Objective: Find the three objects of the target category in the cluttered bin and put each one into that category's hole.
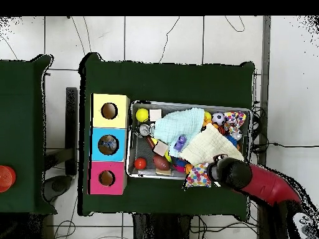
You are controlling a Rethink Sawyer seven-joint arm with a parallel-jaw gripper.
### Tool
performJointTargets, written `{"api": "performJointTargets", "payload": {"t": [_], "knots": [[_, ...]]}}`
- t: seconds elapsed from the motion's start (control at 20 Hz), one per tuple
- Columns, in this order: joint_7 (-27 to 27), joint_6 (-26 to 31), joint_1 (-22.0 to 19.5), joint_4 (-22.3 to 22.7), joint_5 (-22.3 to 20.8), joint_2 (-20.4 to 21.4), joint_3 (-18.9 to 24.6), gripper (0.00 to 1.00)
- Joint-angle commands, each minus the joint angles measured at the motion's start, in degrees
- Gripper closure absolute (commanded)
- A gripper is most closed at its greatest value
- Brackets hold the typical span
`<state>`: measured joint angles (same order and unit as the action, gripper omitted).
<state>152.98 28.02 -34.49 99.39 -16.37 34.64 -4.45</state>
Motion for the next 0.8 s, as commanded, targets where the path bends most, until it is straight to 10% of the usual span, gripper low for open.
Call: {"api": "performJointTargets", "payload": {"t": [0.05,0.55,0.6,0.8], "knots": [[2.1,-5.5,1.9,-4.1,-2.6,-7.8,0.1,0.00],[0.8,-9.8,1.7,-4.3,-1.1,-11.3,-0.3,0.00],[-0.1,-9.4,1.5,-4.2,-1.0,-11.3,-0.2,1.00],[-1.7,-8.4,-0.1,-3.7,-0.8,-10.9,1.7,1.00]]}}
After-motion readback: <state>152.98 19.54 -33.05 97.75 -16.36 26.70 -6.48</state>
